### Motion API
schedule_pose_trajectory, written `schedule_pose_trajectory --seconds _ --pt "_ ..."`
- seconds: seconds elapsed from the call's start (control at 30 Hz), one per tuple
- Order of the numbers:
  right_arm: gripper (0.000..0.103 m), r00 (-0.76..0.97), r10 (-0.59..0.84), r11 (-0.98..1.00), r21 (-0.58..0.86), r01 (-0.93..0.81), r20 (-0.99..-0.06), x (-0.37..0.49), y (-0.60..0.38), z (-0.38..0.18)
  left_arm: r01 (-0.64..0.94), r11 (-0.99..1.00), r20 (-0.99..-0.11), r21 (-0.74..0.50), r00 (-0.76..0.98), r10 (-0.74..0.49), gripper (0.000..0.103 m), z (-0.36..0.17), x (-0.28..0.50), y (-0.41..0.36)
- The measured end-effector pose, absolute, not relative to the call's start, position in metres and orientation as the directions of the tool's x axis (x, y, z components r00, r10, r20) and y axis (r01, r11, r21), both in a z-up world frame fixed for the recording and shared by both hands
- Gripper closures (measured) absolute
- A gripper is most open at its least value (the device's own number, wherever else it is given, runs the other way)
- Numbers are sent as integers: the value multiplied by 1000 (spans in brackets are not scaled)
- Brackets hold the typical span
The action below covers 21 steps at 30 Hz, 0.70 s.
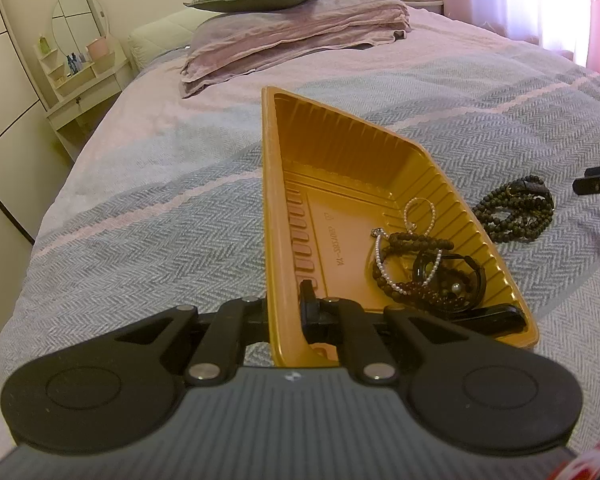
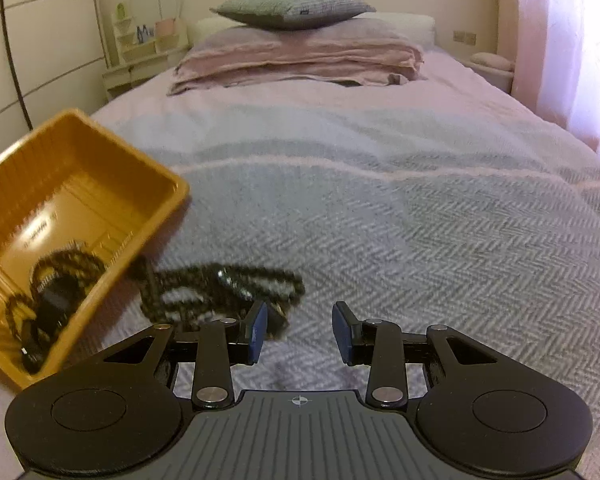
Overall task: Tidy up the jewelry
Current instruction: 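Reach the right tool to the pile and grasp the black pendant piece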
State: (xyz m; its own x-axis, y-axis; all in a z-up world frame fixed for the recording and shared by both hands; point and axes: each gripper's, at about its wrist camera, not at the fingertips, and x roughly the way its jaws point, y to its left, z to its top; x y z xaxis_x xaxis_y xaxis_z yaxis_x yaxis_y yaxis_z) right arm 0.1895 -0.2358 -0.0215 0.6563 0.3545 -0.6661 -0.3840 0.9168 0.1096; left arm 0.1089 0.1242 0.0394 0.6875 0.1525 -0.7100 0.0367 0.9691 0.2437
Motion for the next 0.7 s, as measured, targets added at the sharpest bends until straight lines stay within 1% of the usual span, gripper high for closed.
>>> schedule_pose_trajectory --seconds 0.2,0.33,0.5,0.57,0.6,0.63,0.7 --pt "66 633 386 874 45 -485 -672 197 -213 -34 37 968 -712 246 685 155 96 40 109 124" --pt "67 622 360 847 -36 -531 -695 205 -198 -44 36 968 -714 249 682 158 96 39 109 124" --pt "67 598 387 817 -38 -575 -702 216 -186 -48 36 968 -717 250 679 160 96 37 110 125" --pt "67 579 417 804 -12 -594 -701 223 -183 -50 35 967 -717 251 679 161 96 36 110 125" --pt "68 561 431 801 13 -599 -707 228 -183 -51 35 967 -717 251 678 161 96 36 110 125" --pt "73 553 433 803 26 -595 -712 231 -183 -52 36 968 -717 250 679 160 96 36 110 125" --pt "77 551 431 808 33 -589 -714 233 -183 -50 37 968 -717 246 679 157 96 36 110 125"
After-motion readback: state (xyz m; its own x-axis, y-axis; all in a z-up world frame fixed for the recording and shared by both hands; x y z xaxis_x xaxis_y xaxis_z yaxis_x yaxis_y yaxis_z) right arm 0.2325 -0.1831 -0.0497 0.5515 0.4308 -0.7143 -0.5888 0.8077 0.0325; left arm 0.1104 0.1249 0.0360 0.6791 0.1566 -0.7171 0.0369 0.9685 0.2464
